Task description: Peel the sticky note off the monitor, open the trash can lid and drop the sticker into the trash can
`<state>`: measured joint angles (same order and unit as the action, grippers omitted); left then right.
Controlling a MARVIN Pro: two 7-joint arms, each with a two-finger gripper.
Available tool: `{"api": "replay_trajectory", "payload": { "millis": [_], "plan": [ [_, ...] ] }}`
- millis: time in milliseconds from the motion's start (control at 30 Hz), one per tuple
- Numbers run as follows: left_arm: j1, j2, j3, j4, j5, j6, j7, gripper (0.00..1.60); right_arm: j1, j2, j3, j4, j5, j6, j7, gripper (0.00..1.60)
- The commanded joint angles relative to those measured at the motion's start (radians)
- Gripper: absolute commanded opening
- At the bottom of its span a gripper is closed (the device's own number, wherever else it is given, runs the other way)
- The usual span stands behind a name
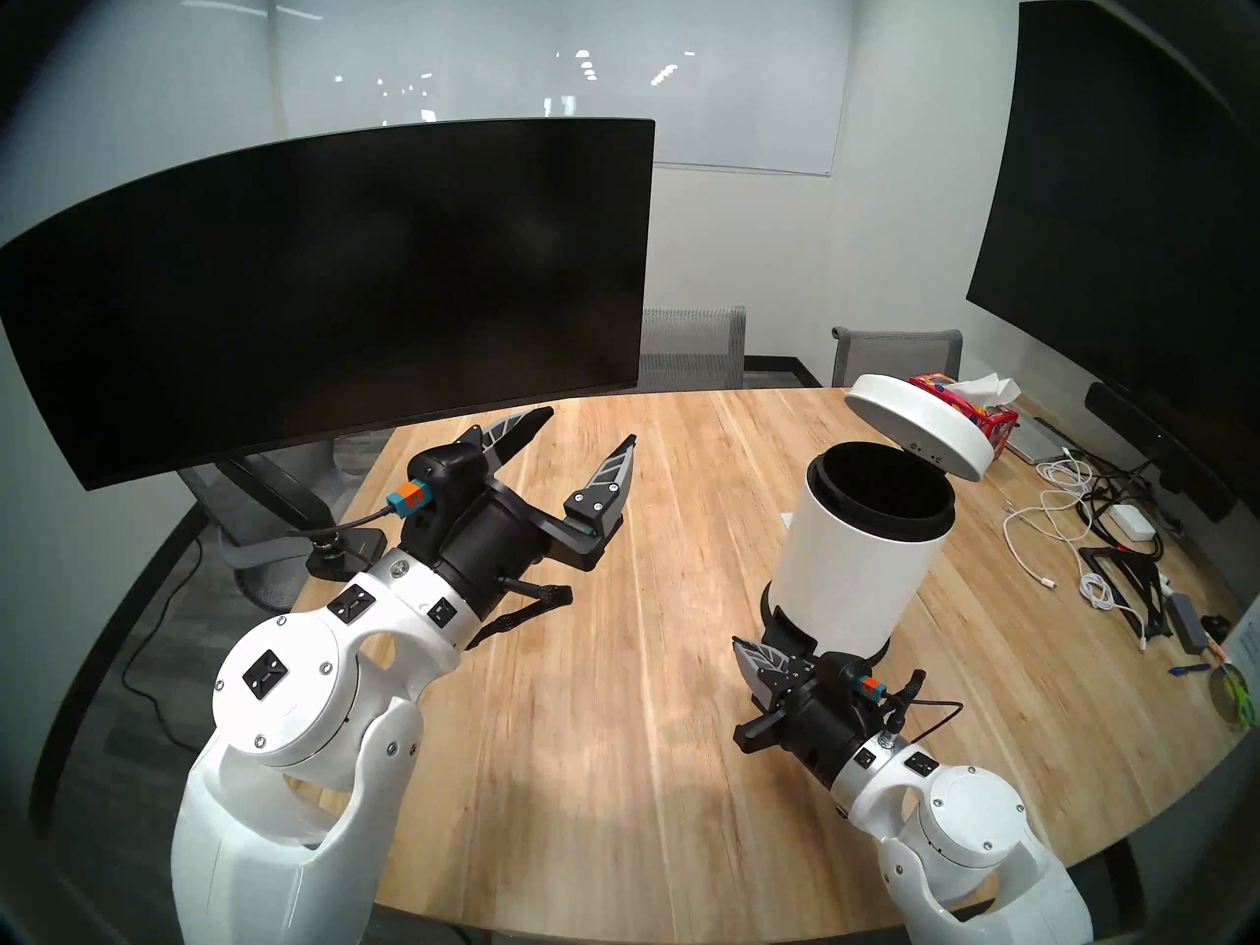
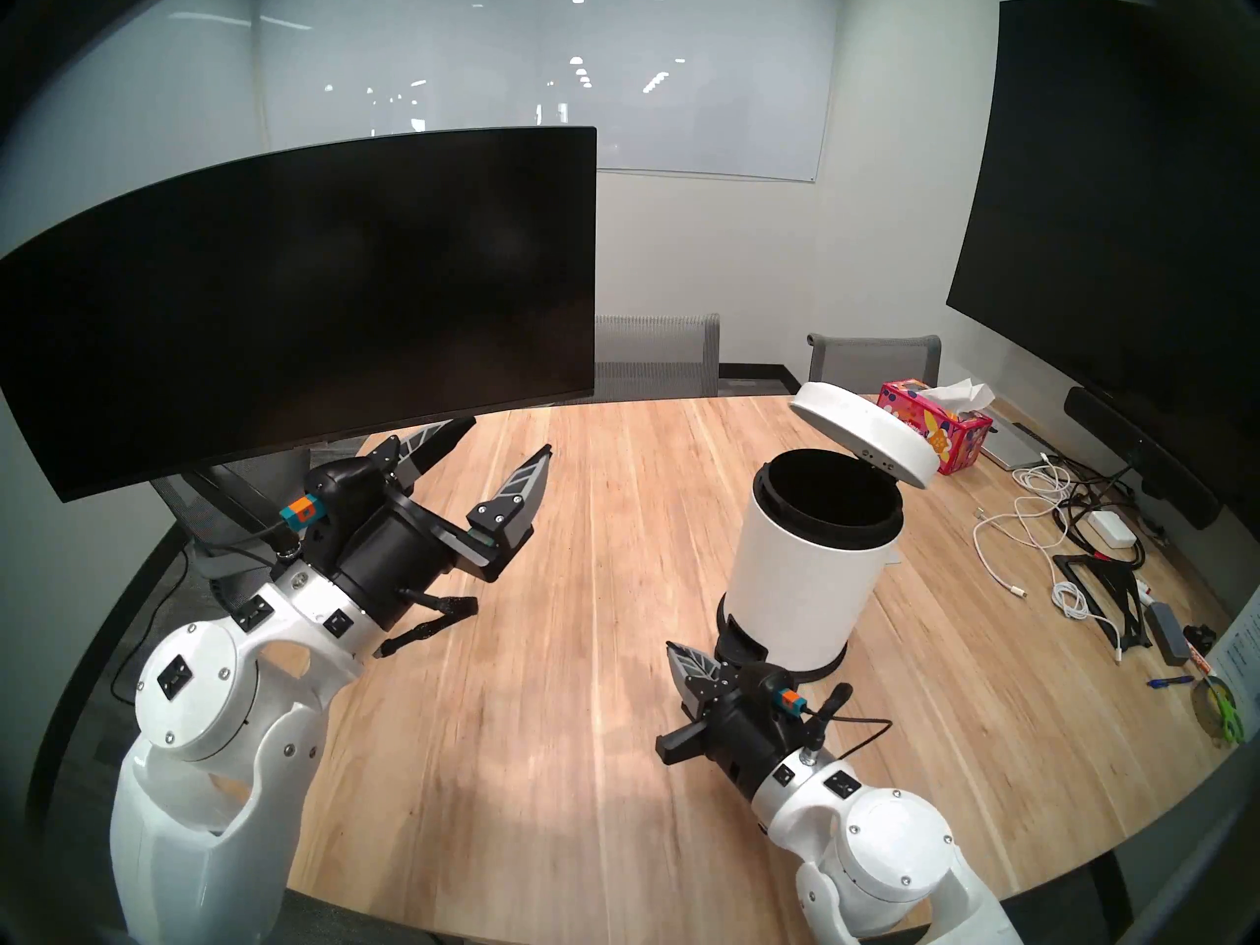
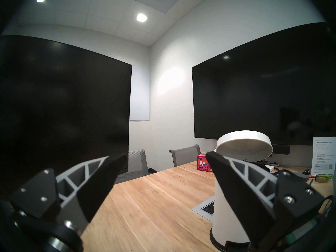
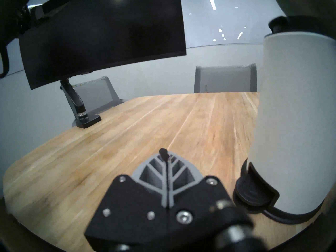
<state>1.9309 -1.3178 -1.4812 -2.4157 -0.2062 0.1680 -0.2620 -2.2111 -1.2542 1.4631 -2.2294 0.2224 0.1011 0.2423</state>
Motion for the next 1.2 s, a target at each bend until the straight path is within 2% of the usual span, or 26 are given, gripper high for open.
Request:
{"api": "replay_trajectory", "payload": {
  "millis": [0, 133, 167, 233, 267, 300, 367, 467, 567, 600, 633, 767, 1000, 1167],
  "plan": [
    [0.058, -0.005, -0.02, -0.001, 0.064, -0.126, 0.029, 1.6, -0.045, -0.009, -0.023, -0.122, -0.052, -0.084, -0.019, 0.0],
    [0.081, -0.017, -0.036, 0.013, 0.094, -0.197, 0.056, 1.6, -0.045, -0.017, -0.031, -0.147, -0.098, -0.126, -0.039, 0.0],
    [0.083, -0.027, -0.041, 0.011, 0.097, -0.189, 0.068, 1.6, -0.046, -0.025, -0.032, -0.151, -0.092, -0.137, -0.042, 0.0],
    [0.102, -0.035, -0.046, 0.021, 0.119, -0.259, 0.086, 1.6, -0.055, -0.027, -0.037, -0.16, -0.129, -0.17, -0.059, 0.0],
    [0.103, -0.044, -0.049, 0.017, 0.121, -0.25, 0.093, 1.6, -0.055, -0.025, -0.037, -0.161, -0.141, -0.184, -0.062, 0.0],
    [0.112, -0.045, -0.05, 0.023, 0.132, -0.29, 0.102, 1.6, -0.059, -0.029, -0.037, -0.163, -0.139, -0.198, -0.066, 0.0],
    [0.114, -0.041, -0.056, 0.022, 0.134, -0.288, 0.098, 1.6, -0.059, -0.032, -0.036, -0.167, -0.142, -0.207, -0.069, 0.0],
    [0.138, -0.041, -0.075, 0.028, 0.15, -0.355, 0.107, 1.6, -0.058, -0.037, -0.028, -0.175, -0.169, -0.249, -0.087, 0.0],
    [0.14, -0.046, -0.089, 0.033, 0.15, -0.374, 0.114, 1.6, -0.056, -0.046, -0.019, -0.177, -0.165, -0.265, -0.098, 0.0],
    [0.143, -0.047, -0.095, 0.045, 0.157, -0.421, 0.121, 1.6, -0.054, -0.047, -0.015, -0.178, -0.169, -0.273, -0.102, 0.0],
    [0.138, -0.053, -0.101, 0.048, 0.154, -0.406, 0.126, 1.6, -0.05, -0.051, -0.01, -0.179, -0.165, -0.279, -0.107, 0.0],
    [0.139, -0.055, -0.125, 0.08, 0.131, -0.486, 0.132, 1.6, -0.045, -0.052, 0.017, -0.19, -0.159, -0.292, -0.113, 0.0],
    [0.173, -0.048, -0.143, 0.068, 0.099, -0.529, 0.123, 1.6, -0.046, -0.047, 0.059, -0.196, -0.135, -0.305, -0.112, 0.0],
    [0.2, -0.048, -0.133, 0.049, 0.085, -0.542, 0.118, 1.6, -0.036, -0.041, 0.072, -0.209, -0.121, -0.3, -0.105, 0.0]
  ]
}}
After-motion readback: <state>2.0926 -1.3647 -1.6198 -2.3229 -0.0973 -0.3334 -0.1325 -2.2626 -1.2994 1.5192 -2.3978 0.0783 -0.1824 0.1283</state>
